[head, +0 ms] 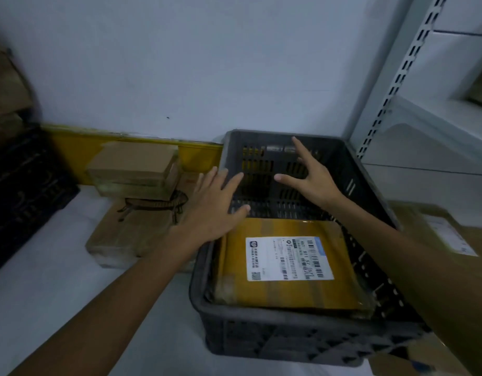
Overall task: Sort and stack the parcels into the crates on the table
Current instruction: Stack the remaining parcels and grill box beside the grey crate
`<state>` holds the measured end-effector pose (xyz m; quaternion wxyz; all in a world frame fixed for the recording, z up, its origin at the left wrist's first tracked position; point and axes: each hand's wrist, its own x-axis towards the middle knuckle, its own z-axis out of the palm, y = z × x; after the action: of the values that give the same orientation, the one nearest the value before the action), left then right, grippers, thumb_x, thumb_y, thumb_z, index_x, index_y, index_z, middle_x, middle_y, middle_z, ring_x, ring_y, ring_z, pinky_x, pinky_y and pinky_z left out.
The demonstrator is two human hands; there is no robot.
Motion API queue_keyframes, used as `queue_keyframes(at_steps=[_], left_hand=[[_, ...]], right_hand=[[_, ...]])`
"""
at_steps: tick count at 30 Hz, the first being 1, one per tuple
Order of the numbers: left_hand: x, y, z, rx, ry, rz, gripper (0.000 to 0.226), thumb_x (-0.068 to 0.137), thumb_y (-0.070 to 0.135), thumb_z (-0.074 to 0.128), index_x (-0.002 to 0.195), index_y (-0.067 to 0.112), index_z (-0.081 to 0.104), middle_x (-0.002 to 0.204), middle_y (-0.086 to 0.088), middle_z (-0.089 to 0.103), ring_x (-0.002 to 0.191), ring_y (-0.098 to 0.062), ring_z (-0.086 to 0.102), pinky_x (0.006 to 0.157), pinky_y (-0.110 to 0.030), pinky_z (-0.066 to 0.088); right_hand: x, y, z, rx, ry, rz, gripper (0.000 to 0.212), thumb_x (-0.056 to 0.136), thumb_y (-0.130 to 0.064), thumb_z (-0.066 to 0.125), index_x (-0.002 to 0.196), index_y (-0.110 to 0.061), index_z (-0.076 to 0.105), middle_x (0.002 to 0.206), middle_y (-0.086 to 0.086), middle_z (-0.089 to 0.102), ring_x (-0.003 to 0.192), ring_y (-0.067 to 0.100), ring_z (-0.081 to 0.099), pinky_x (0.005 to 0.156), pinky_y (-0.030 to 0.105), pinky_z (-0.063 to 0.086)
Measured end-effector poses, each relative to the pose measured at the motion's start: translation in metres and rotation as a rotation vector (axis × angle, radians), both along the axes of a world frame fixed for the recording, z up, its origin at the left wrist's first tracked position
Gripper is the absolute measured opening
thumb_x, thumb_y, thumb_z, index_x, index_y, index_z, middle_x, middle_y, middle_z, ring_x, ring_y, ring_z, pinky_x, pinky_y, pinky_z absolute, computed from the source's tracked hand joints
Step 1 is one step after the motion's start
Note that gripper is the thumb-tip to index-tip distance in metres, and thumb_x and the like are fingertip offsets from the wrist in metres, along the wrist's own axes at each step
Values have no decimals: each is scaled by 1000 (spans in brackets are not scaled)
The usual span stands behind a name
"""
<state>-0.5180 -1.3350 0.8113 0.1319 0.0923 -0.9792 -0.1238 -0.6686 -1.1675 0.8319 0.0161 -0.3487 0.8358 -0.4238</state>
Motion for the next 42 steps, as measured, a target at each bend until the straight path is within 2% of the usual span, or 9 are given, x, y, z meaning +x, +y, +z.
queue_keyframes(at_steps=[10,16,21,24,27,32,35,38,42], left_hand=[[33,-135,-3,181,14,145,66,91,47,50,147,25,23,156,-2,18,144,-21,8,116,-36,9],[49,-226,-32,290,105,299,74,86,42,60,148,27,21,157,-7,13,144,-26,7,116,-43,15],[51,-290,-61,440,126,432,88,82,41,66,149,22,13,157,-10,7,144,-26,11,115,-43,21],[47,-322,-78,525,84,496,96,78,38,72,149,18,10,155,-12,9,142,-31,15,113,-44,25],[44,-342,-93,649,75,509,107,76,29,76,150,19,-2,157,-10,6,143,-26,13,112,-39,23],[43,-355,-101,790,106,373,116,71,12,80,150,22,-5,155,-2,19,139,-19,25,99,-24,30],[46,-363,-95,736,179,366,120,66,18,84,149,31,-2,154,-1,22,139,-19,25,107,-34,32],[46,-361,-79,689,217,328,130,59,17,88,146,40,-6,151,-9,19,140,-22,20,112,-41,27],[42,-350,-46,653,395,263,122,59,11,87,148,30,6,145,-11,28,134,-19,29,105,-30,29]], right_hand=[[32,-151,21,-40,65,192,89,83,-36,68,151,-27,11,159,-6,15,144,18,21,114,41,27],[35,-242,-2,89,89,214,94,81,-42,69,152,-22,11,159,-3,14,145,18,17,116,37,22],[34,-300,-40,275,-68,138,104,77,-45,72,152,-23,4,159,7,7,146,26,7,115,41,18],[35,-323,-62,375,-171,86,108,76,-45,73,151,-22,0,157,11,9,143,33,13,112,43,23],[38,-336,-85,406,-227,66,96,83,-40,68,151,-23,3,154,13,21,138,33,26,110,44,30],[36,-337,-89,293,-269,44,69,93,-34,55,150,-30,15,144,11,41,125,31,45,96,35,42],[33,-337,-74,258,-198,31,60,92,-39,55,145,-23,32,142,9,44,127,30,43,97,36,42],[31,-340,-48,84,-207,-121,48,92,-41,54,130,-12,46,122,10,55,112,27,53,92,39,47],[24,-339,-8,-67,-323,-296,56,93,-54,44,124,-7,43,112,6,50,99,19,49,78,32,40]])
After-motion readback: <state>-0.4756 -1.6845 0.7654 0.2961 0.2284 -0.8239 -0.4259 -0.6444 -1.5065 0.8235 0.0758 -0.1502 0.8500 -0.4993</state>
